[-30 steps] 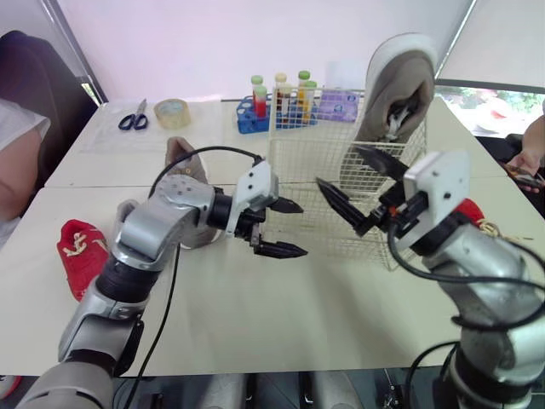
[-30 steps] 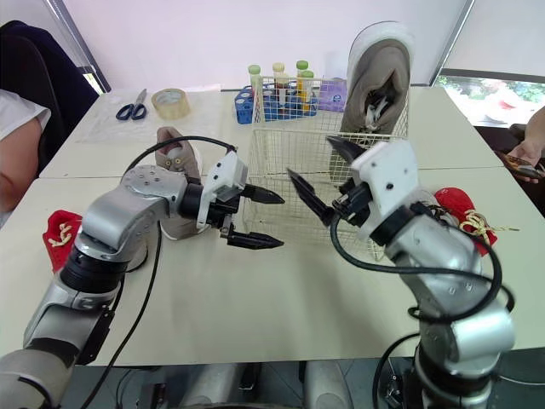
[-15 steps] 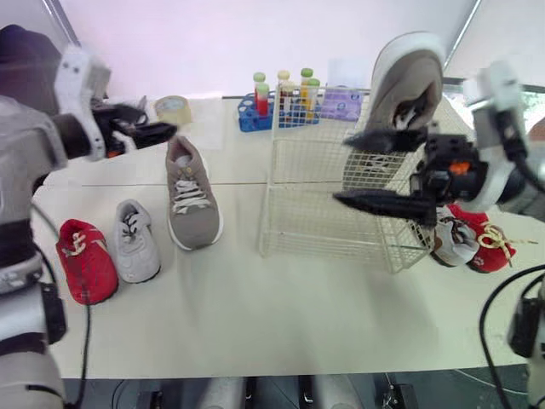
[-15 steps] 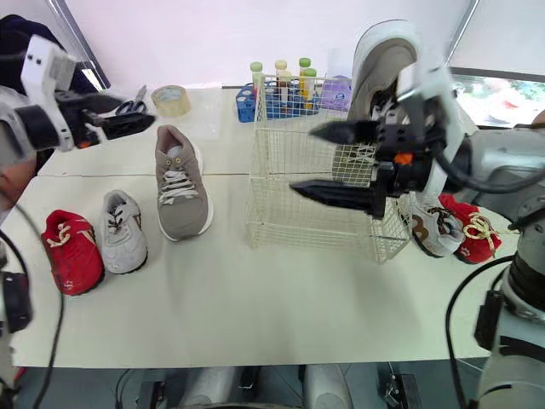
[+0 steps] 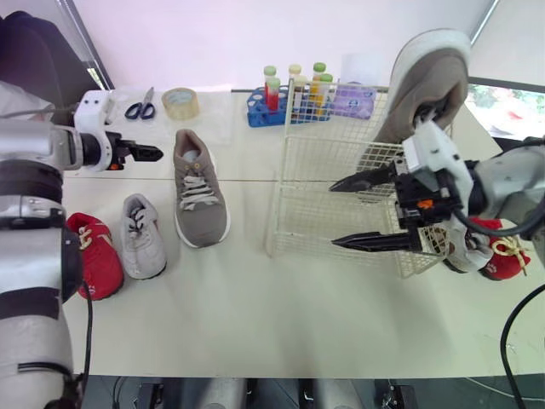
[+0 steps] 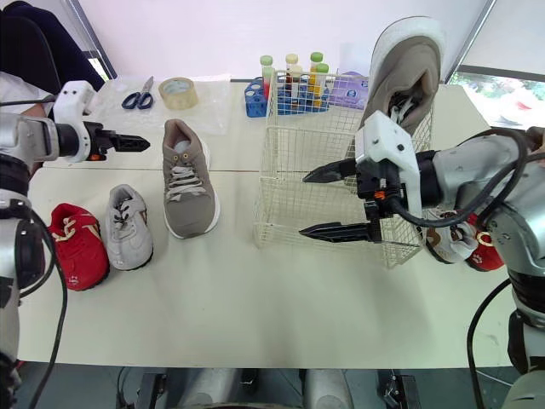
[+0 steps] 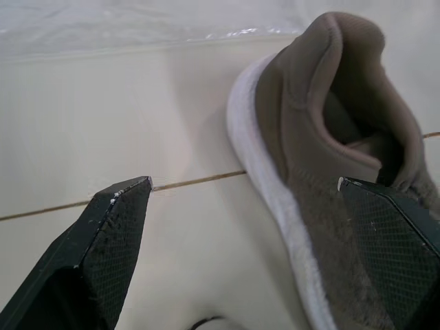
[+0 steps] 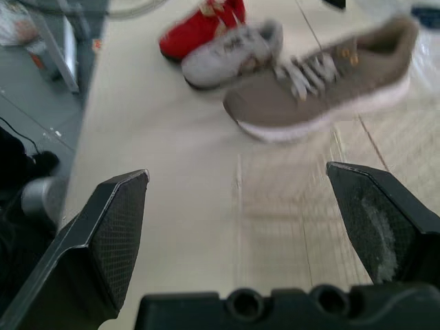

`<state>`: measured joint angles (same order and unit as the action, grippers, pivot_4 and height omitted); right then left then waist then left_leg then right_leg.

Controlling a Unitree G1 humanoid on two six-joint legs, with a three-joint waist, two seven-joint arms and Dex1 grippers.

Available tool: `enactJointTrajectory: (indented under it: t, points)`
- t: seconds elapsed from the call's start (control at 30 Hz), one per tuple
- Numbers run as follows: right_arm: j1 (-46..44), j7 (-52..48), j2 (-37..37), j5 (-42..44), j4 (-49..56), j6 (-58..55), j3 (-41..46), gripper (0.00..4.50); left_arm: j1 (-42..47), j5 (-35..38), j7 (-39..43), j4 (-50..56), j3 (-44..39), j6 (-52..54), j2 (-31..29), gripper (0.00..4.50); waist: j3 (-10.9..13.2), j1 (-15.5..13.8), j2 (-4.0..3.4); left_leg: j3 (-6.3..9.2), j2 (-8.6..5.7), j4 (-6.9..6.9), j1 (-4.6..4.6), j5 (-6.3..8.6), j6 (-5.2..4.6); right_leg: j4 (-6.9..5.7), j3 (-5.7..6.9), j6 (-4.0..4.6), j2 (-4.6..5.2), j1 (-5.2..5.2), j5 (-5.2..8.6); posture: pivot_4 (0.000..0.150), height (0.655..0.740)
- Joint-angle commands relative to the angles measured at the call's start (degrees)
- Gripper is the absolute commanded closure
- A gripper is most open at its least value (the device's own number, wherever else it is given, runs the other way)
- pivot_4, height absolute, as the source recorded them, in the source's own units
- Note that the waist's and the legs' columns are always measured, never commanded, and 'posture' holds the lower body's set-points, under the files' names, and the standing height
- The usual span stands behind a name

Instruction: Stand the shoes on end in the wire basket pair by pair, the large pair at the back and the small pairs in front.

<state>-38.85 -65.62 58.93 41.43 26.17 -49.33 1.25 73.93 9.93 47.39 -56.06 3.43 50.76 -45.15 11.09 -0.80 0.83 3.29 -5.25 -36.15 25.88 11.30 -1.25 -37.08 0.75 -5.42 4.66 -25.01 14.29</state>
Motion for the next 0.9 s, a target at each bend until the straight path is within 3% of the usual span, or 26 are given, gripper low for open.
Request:
enactJointTrajectory:
  t: [0.03,0.33,0.47,0.57,0.77,0.83,0.9]
  points:
    - [2.3,2.2,0.8,0.4,3.3,0.3,3.4,0.02,3.2,-0.5,1.0,-2.2,-1.8,-2.3,0.9,0.0,0.0,0.0,0.0,0.01,0.0,0.0,0.04,0.0,0.0,-0.01,0.0,0.0,0.0,-0.02,0.0,0.15,0.74]
    - [5.4,5.2,2.3,1.3,6.0,-1.3,5.6,0.02,2.8,-3.5,2.1,-7.2,-0.1,-2.5,6.4,0.0,0.0,0.1,0.01,-0.01,0.01,-0.09,0.15,-0.02,0.0,-0.13,-0.02,0.03,0.0,-0.15,-0.05,0.15,0.74]
    - [6.6,4.1,5.7,0.6,5.9,-1.2,7.5,0.02,1.4,-5.2,-3.0,-11.6,-0.8,-4.6,10.7,0.0,0.0,-0.1,0.02,-0.01,0.0,-0.14,0.15,-0.02,0.0,-0.13,-0.02,0.0,0.0,-0.12,-0.07,0.15,0.74]
    - [7.2,4.1,8.0,-0.7,3.6,0.2,9.4,0.0,0.3,-5.2,-8.3,-14.3,-3.2,-8.1,12.8,0.94,0.0,-0.1,0.01,0.0,0.0,-0.21,0.14,-0.01,-0.01,-0.13,-0.02,-0.03,0.0,-0.08,-0.09,0.15,0.74]
    - [9.6,5.0,8.9,1.9,5.5,-2.1,12.1,0.0,0.6,-4.8,-10.8,-15.7,-6.2,-9.3,14.4,3.47,-0.1,-0.4,0.01,0.03,0.04,-0.22,-0.51,0.06,0.11,-0.07,0.02,-0.01,0.02,0.56,-0.13,0.15,0.74]
    - [9.9,5.3,8.8,2.0,5.7,-2.0,12.1,0.0,0.6,-4.8,-10.9,-15.6,-6.7,-9.2,14.5,3.96,-0.1,-0.4,0.0,0.01,0.04,-0.24,-0.5,0.04,0.07,-0.02,0.02,-0.01,0.03,0.57,-0.13,0.15,0.74]
    - [9.7,6.6,8.3,2.5,5.6,-2.5,12.4,0.0,1.7,-2.4,-11.7,-14.4,-10.2,-10.3,13.2,4.0,-0.1,-0.4,0.0,0.01,0.04,-0.32,-0.49,0.03,0.06,-0.03,0.02,-0.01,0.04,0.58,-0.13,0.15,0.74]
